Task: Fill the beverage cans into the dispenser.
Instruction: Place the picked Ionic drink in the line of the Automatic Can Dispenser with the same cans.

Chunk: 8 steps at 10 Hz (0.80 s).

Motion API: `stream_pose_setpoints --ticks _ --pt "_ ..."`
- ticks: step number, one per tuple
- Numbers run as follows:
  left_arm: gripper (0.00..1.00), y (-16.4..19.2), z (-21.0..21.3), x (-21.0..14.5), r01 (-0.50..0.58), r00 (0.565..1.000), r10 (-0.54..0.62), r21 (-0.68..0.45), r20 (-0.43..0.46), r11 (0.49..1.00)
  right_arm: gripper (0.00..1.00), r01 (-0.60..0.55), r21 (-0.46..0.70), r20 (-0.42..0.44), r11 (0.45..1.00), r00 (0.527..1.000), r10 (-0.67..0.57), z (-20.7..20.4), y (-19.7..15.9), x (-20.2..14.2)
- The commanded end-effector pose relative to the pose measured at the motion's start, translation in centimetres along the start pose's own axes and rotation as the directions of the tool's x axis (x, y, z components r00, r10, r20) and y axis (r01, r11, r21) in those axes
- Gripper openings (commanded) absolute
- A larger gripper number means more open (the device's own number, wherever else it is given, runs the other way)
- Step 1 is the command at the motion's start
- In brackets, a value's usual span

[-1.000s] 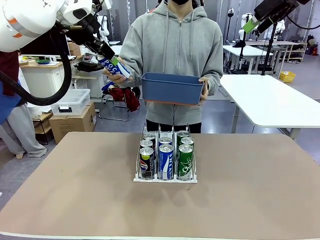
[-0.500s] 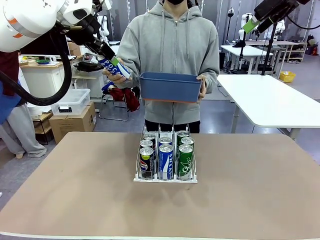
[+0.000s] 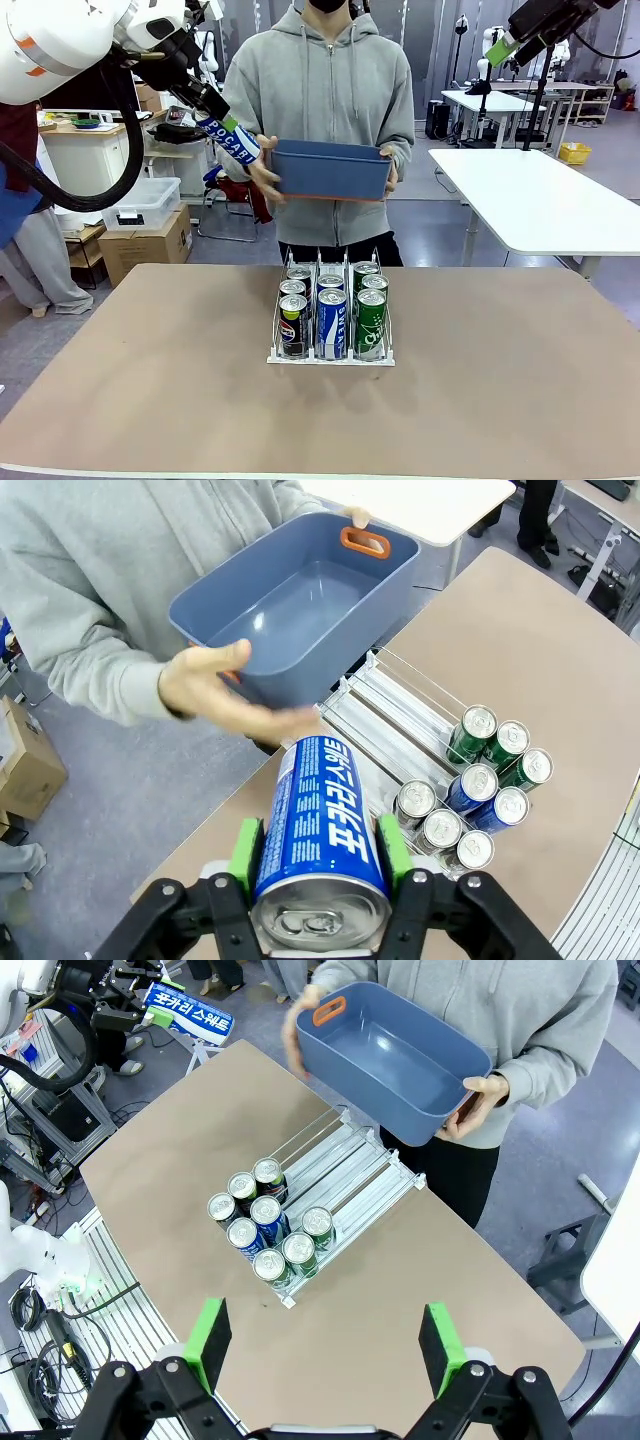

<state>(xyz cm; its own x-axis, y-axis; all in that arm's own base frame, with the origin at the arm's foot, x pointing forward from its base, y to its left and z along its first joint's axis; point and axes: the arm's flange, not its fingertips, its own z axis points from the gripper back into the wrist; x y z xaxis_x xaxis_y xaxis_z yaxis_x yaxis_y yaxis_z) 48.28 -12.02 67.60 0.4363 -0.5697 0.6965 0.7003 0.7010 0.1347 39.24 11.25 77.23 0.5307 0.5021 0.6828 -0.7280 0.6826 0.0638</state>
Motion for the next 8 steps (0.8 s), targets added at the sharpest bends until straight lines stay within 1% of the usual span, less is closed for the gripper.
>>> stream_pose_setpoints --ticks 1,5,6,7,8 --pt "0.00 0.09 0.31 -0.10 0.013 1.000 -0.013 0.001 0.001 1.000 1.00 0.001 -0.005 -0.006 1.000 1.000 -0.001 -0.02 -0.01 0.04" --pt "0.00 0.09 0.31 -0.10 0.013 1.000 -0.013 0.001 0.001 1.000 1.00 0.001 -0.005 -0.006 1.000 1.000 -0.001 -0.02 -0.01 0.04" --pt "0.57 0.00 0.00 0.00 0.000 1.000 0.000 0.000 0.000 1.000 1.00 0.001 -0.005 -0.006 1.000 1.000 -0.001 -0.02 -0.01 0.04" --pt "0.57 0.00 0.08 -0.05 -0.028 0.998 0.029 0.026 -0.051 0.999 1.00 0.001 -0.005 -0.006 1.000 1.000 -0.001 -0.02 -0.01 0.04" --pt "0.57 -0.79 0.41 0.01 -0.078 0.992 0.081 0.039 -0.092 0.996 1.00 0.001 -0.005 -0.006 1.000 1.000 -0.001 -0.02 -0.01 0.04"
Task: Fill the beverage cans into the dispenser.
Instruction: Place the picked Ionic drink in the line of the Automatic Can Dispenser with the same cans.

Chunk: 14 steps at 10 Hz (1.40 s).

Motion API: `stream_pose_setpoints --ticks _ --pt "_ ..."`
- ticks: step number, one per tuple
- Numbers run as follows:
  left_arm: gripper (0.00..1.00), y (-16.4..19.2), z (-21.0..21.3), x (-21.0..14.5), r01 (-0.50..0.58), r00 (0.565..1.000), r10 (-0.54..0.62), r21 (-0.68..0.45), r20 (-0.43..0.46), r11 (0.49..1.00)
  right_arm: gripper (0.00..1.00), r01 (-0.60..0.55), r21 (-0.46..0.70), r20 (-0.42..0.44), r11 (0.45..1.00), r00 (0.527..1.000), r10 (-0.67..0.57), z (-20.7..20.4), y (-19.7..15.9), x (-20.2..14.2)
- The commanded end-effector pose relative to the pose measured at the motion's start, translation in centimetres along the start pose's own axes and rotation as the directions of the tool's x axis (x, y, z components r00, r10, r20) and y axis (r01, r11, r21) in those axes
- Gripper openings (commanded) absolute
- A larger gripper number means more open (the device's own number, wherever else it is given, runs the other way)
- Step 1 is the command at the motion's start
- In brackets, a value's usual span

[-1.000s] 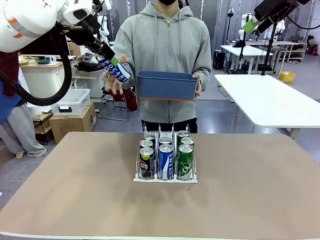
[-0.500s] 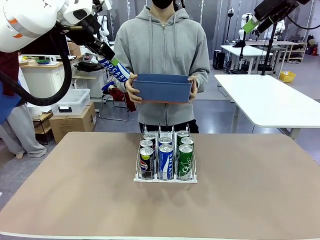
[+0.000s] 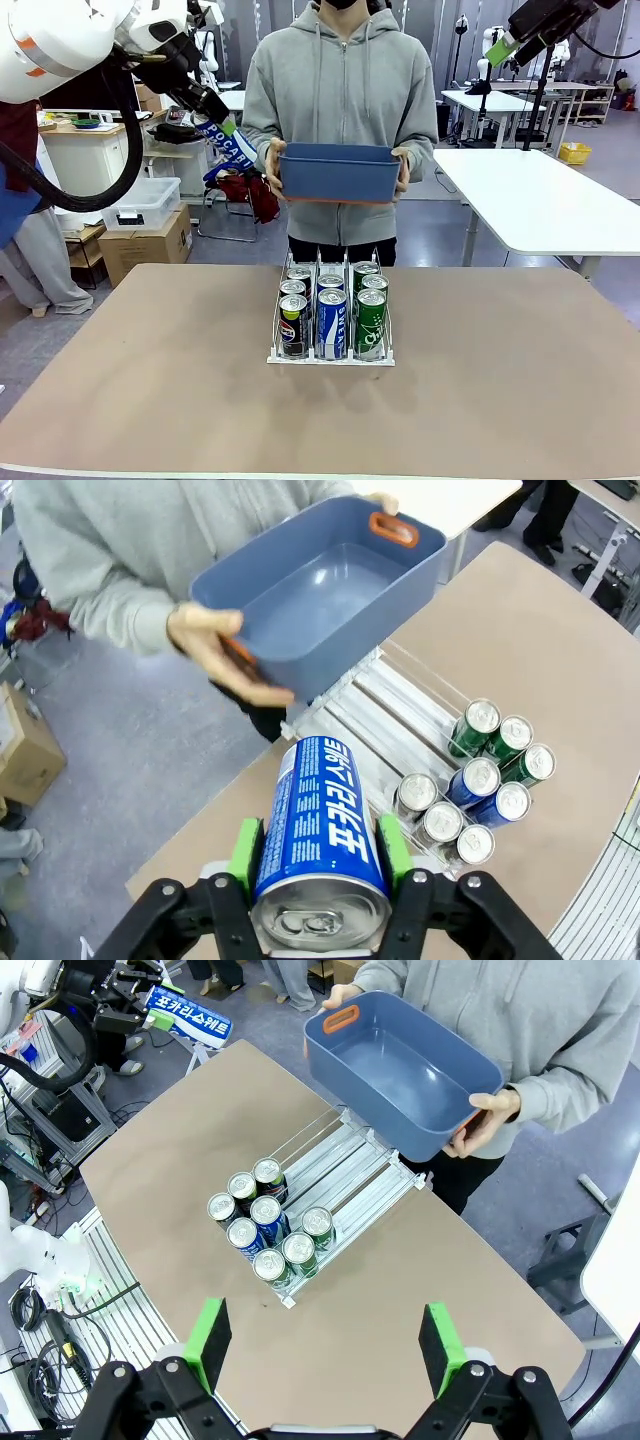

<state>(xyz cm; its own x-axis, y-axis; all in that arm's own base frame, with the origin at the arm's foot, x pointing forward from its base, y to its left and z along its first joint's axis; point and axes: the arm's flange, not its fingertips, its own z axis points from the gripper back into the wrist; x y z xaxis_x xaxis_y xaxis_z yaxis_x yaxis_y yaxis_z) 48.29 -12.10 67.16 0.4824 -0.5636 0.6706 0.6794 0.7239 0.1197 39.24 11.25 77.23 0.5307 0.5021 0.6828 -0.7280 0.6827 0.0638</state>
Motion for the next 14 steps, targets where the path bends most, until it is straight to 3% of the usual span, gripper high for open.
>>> stream_pose_setpoints --ticks 1,6,9,10,11,14 --pt "0.57 -2.0 1.1 0.1 -0.078 0.992 0.081 0.035 -0.093 0.996 1.00 0.001 -0.005 -0.006 1.000 1.000 -0.001 0.0 0.0 0.0" --pt "0.57 -9.4 3.8 -4.9 -0.129 0.964 0.152 0.115 -0.217 0.985 1.00 0.001 -0.005 -0.006 1.000 1.000 -0.001 0.0 0.0 0.0" --pt "0.57 -13.0 3.4 -7.0 -0.108 0.963 0.115 0.042 -0.244 0.993 1.00 0.001 -0.005 -0.006 1.000 1.000 -0.001 0.0 0.0 0.0" --pt "0.57 -13.5 3.5 -7.4 -0.081 0.959 0.079 0.001 -0.271 0.997 1.00 0.001 -0.005 -0.006 1.000 1.000 -0.001 0.0 0.0 0.0" --pt "0.57 -12.0 3.0 -6.5 -0.108 0.960 0.121 0.063 -0.251 0.992 1.00 0.001 -0.005 -0.006 1.000 1.000 -0.001 0.0 0.0 0.0" --pt "0.57 -12.0 3.0 -6.5 -0.108 0.960 0.121 0.063 -0.251 0.992 1.00 0.001 -0.005 -0.006 1.000 1.000 -0.001 0.0 0.0 0.0"
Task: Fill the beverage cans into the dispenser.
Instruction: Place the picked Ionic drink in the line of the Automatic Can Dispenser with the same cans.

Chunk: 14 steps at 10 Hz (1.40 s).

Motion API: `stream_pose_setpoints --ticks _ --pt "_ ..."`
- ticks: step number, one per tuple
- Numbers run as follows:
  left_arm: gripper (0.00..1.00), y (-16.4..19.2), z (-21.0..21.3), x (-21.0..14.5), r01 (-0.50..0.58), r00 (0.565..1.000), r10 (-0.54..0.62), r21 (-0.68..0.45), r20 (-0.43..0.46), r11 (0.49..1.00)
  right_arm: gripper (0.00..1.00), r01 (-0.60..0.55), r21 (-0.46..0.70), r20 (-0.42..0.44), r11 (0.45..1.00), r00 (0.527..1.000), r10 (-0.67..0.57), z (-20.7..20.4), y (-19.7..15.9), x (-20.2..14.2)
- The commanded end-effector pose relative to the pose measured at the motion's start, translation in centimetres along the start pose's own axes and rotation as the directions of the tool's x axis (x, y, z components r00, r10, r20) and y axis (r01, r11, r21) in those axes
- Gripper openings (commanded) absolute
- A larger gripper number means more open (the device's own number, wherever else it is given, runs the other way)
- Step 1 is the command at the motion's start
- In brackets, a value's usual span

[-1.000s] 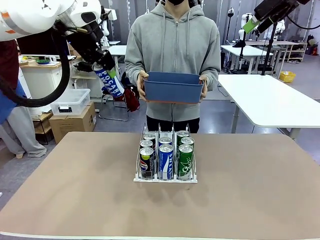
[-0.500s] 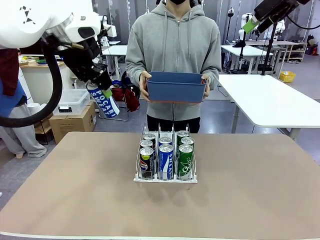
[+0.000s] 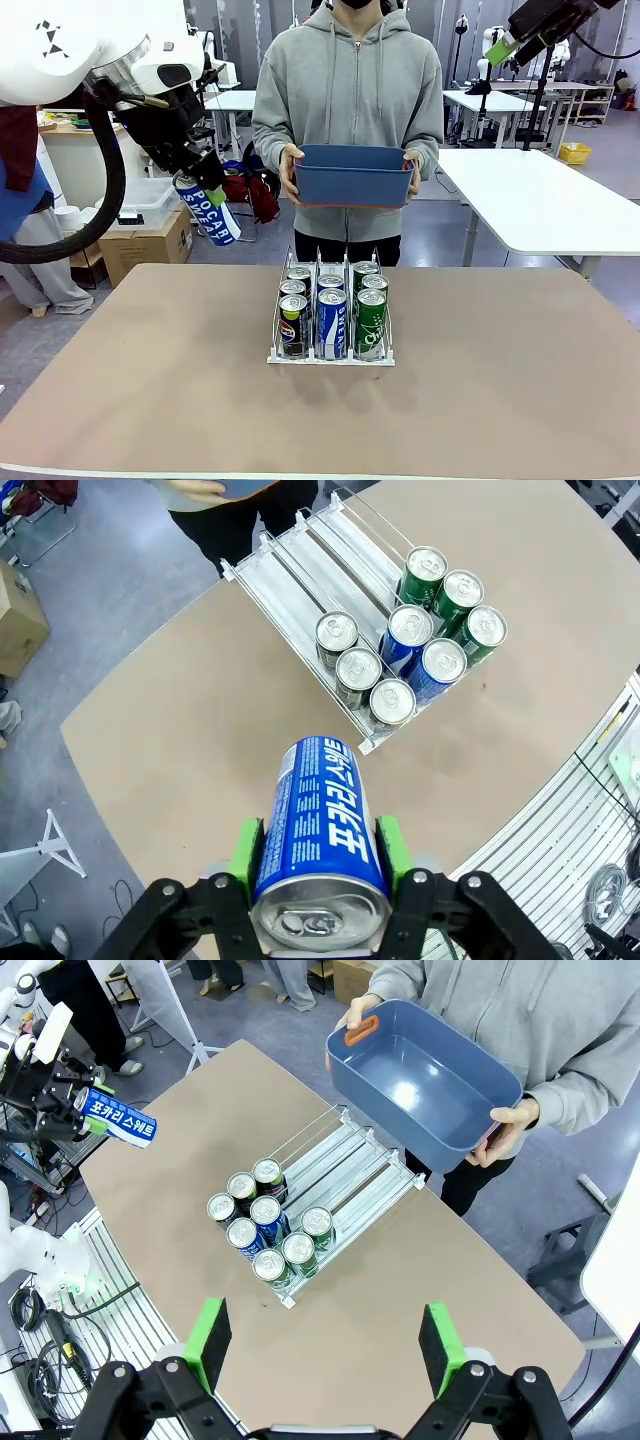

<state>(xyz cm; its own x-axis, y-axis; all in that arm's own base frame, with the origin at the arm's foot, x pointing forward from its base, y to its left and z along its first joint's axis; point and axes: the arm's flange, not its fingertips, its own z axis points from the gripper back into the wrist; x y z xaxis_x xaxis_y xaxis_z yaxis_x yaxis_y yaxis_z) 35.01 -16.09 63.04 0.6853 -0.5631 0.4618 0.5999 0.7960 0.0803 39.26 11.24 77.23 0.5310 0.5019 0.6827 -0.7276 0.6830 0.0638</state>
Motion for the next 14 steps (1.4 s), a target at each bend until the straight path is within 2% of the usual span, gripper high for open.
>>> stream_pose_setpoints --ticks 1,3,5,7,10,12,14 --pt "0.57 0.4 0.3 0.4 -0.008 1.000 0.008 0.018 0.014 1.000 1.00 0.001 -0.005 -0.006 1.000 1.000 -0.001 0.0 0.0 0.0" --pt "0.57 0.1 0.0 0.1 -0.001 1.000 0.001 0.000 0.001 1.000 1.00 0.001 -0.005 -0.006 1.000 1.000 -0.001 0.0 0.0 0.0" --pt "0.57 -3.6 0.2 -1.3 -0.033 0.996 0.035 -0.030 0.081 0.999 1.00 0.001 -0.005 -0.006 1.000 1.000 -0.001 0.0 0.0 0.0" --pt "0.57 -7.0 0.4 -3.6 0.023 0.986 -0.015 -0.045 0.168 0.999 1.00 0.001 -0.005 -0.006 1.000 1.000 -0.001 0.0 0.0 0.0" --pt "0.57 -12.1 0.7 -6.7 0.092 0.972 -0.070 -0.093 0.222 0.991 1.00 0.001 -0.005 -0.006 1.000 1.000 -0.001 0.0 0.0 0.0" --pt "0.57 -14.7 -0.1 -8.4 0.157 0.966 -0.131 -0.105 0.225 0.982 1.00 0.001 -0.005 -0.006 1.000 1.000 -0.001 0.0 0.0 0.0" --pt "0.57 -15.6 -2.3 -8.5 0.235 0.953 -0.210 -0.095 0.219 0.967 1.00 0.001 -0.005 -0.006 1.000 1.000 -0.001 0.0 0.0 0.0"
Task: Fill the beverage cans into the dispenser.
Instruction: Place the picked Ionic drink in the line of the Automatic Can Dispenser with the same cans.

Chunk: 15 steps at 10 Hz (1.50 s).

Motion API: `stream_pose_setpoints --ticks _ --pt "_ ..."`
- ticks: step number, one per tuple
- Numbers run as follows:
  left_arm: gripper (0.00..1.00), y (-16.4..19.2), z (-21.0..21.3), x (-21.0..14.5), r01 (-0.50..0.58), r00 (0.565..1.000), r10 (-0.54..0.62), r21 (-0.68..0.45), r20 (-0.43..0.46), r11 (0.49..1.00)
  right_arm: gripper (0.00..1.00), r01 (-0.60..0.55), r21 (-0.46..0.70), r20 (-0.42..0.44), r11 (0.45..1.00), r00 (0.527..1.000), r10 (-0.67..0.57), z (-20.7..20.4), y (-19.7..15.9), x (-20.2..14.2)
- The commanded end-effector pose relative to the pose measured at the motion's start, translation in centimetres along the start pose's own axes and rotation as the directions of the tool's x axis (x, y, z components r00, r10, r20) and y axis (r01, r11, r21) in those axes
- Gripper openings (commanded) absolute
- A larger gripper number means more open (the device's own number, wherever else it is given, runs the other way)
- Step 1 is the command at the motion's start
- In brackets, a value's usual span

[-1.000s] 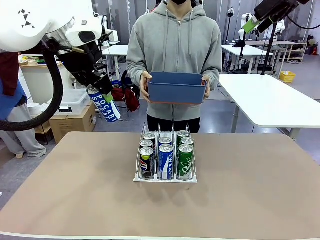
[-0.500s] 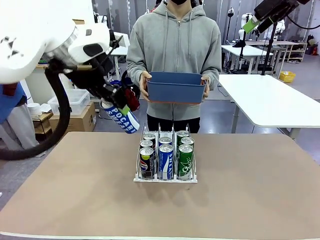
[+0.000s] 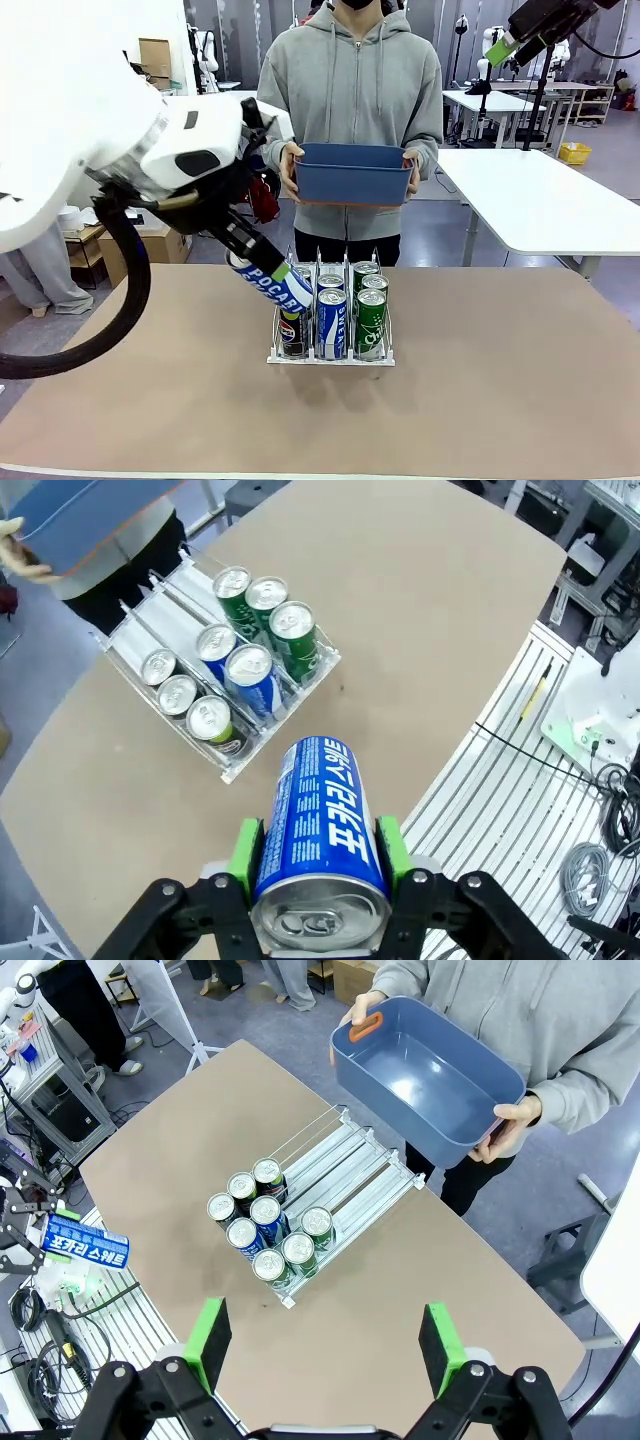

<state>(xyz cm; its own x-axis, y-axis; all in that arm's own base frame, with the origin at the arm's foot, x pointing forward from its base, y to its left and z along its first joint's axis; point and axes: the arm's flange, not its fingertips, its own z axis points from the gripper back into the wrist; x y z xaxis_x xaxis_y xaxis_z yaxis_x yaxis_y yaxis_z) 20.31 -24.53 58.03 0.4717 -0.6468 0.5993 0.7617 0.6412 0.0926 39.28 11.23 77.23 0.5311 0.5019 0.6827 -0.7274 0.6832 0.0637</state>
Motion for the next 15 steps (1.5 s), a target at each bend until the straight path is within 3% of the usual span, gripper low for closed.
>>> stream_pose_setpoints --ticks 1,3,6,10,12,13,15 --pt "0.57 -0.1 -3.1 -1.2 0.076 0.997 -0.076 -0.012 0.028 0.997 1.00 0.001 -0.004 -0.006 1.000 1.000 -0.001 0.0 0.0 0.0" --pt "0.57 -0.2 -5.8 -0.5 0.153 0.988 -0.153 -0.008 0.027 0.988 1.00 0.001 -0.004 -0.006 1.000 1.000 -0.001 0.0 0.0 0.0" --pt "0.57 0.4 -8.2 0.3 0.119 0.992 -0.119 -0.010 -0.039 0.993 1.00 0.001 -0.004 -0.006 1.000 1.000 -0.001 0.0 0.0 0.0" --pt "0.57 -0.2 -6.9 1.4 0.141 0.990 -0.141 -0.004 -0.026 0.990 1.00 0.001 -0.004 -0.006 1.000 1.000 -0.001 0.0 0.0 0.0" --pt "0.57 -0.5 -9.1 1.5 0.114 0.993 -0.113 0.021 -0.041 0.993 1.00 0.001 -0.004 -0.006 1.000 1.000 -0.001 0.0 0.0 0.0" --pt "0.57 -0.5 -10.3 2.0 0.091 0.991 -0.098 -0.074 -0.093 0.993 1.00 0.001 -0.004 -0.006 1.000 1.000 -0.001 0.0 0.0 0.0" --pt "0.57 -0.6 -12.2 2.6 0.104 0.989 -0.108 -0.041 -0.102 0.994 1.00 0.001 -0.004 -0.006 1.000 1.000 -0.001 0.0 0.0 0.0"
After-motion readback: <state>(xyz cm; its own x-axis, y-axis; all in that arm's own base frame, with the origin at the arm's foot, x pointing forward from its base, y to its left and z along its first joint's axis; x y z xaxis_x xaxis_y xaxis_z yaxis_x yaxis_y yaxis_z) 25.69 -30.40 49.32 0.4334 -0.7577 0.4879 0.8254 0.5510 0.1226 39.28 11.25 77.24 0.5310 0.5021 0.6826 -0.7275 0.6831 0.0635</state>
